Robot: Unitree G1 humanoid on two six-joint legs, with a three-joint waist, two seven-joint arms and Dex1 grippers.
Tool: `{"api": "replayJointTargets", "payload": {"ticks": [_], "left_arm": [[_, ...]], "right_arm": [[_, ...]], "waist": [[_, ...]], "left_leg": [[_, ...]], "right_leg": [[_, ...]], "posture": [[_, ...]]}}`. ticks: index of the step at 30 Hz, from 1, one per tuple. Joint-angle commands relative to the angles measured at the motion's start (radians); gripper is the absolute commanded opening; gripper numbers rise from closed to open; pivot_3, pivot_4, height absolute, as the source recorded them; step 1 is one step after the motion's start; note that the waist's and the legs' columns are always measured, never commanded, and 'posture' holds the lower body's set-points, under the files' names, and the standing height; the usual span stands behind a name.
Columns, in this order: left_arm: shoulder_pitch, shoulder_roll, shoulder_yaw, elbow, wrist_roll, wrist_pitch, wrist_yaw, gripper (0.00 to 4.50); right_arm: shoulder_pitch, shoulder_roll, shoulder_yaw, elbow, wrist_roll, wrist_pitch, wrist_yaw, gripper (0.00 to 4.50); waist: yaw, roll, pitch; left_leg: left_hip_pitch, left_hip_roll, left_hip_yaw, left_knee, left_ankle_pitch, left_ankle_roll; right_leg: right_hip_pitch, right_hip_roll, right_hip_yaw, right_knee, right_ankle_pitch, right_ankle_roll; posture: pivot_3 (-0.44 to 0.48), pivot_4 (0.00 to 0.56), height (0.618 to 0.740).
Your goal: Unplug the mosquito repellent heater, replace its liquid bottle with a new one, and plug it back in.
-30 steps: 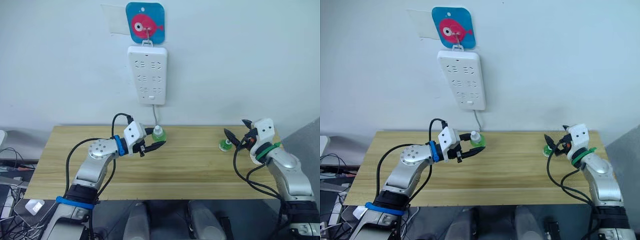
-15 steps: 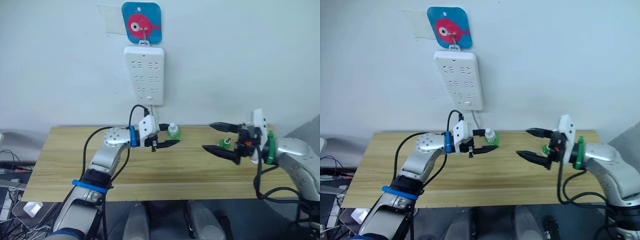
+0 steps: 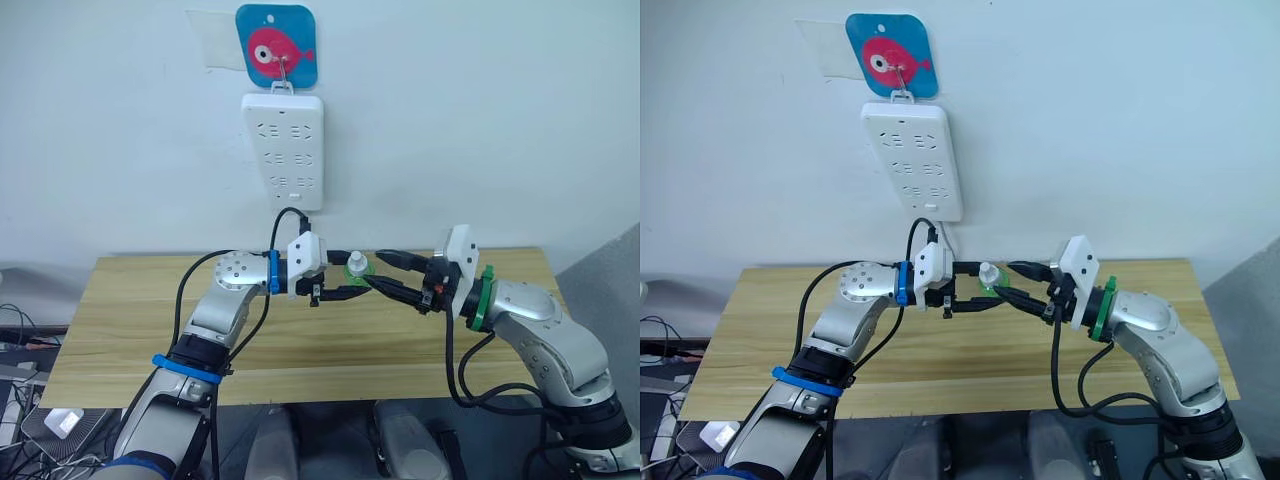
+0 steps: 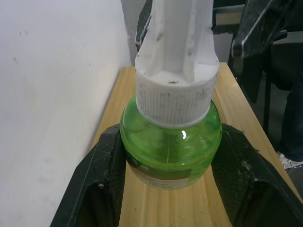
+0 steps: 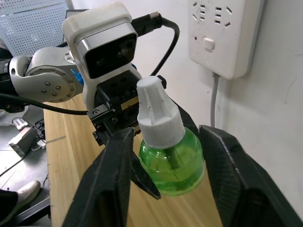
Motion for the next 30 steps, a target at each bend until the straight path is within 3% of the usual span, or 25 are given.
{"api": "replayJointTargets", "payload": {"ticks": [1, 15, 18, 20, 23, 26, 30], "left_arm": [[0.003, -0.009, -0.007, -0.048, -0.019, 0.007, -0.005, 2.2], [-0.002, -0.014, -0.013, -0.047, -0.021, 0.015, -0.01, 2.2], [0.002, -0.011, -0.012, -0.049, -0.021, 0.016, -0.011, 2.2], [0.007, -0.009, -0.014, -0.052, -0.02, 0.017, -0.012, 2.2], [0.019, -0.005, -0.017, -0.059, -0.019, 0.016, -0.014, 2.2], [0.039, 0.0, -0.023, -0.091, -0.026, 0.024, -0.019, 2.2], [0.086, 0.024, -0.04, -0.16, -0.045, 0.028, -0.069, 2.2]], "right_arm": [[-0.016, 0.007, 0.013, -0.008, -0.02, -0.042, 0.013, 2.47], [-0.037, 0.046, 0.047, 0.04, -0.079, -0.099, 0.025, 2.47], [-0.041, 0.053, 0.041, 0.04, -0.072, -0.1, 0.028, 1.89], [-0.043, 0.054, 0.039, 0.034, -0.066, -0.097, 0.033, 1.14], [-0.044, 0.048, 0.04, 0.02, -0.051, -0.089, 0.052, 1.07], [-0.055, 0.026, 0.063, 0.01, -0.028, -0.09, 0.128, 1.07], [-0.124, -0.017, 0.153, 0.043, -0.018, -0.151, 0.354, 1.07]], "waist": [[0.0, 0.0, 0.0], [0.0, 0.0, 0.002], [0.0, 0.0, 0.002], [0.0, 0.0, 0.002], [0.0, 0.0, 0.003], [0.001, 0.0, 0.005], [0.001, 0.001, 0.011]], "left_leg": [[0.0, 0.0, 0.0, 0.0, 0.0, 0.0], [0.0, 0.0, 0.0, 0.0, 0.0, 0.0], [0.0, 0.0, 0.0, -0.001, 0.0, 0.0], [0.0, 0.0, 0.0, -0.001, 0.0, 0.0], [0.0, 0.0, 0.0, -0.001, 0.0, 0.0], [0.0, 0.0, 0.0, -0.001, 0.0, 0.0], [0.0, 0.0, 0.0, -0.002, 0.0, 0.0]], "right_leg": [[0.0, 0.0, 0.0, 0.0, 0.0, 0.0], [0.0, 0.0, 0.0, -0.001, 0.0, 0.0], [0.0, 0.0, 0.0, -0.001, 0.0, 0.0], [0.0, 0.0, 0.0, -0.001, 0.0, 0.0], [0.0, 0.0, 0.0, -0.001, 0.0, 0.0], [0.0, 0.0, 0.0, -0.001, 0.0, 0.0], [0.0, 0.0, 0.0, -0.002, 0.0, 0.0]], "posture": [[-0.259, 0.283, 0.74], [-0.255, 0.287, 0.74], [-0.255, 0.286, 0.74], [-0.253, 0.287, 0.74], [-0.248, 0.29, 0.74], [-0.236, 0.288, 0.74], [-0.208, 0.287, 0.74]]}}
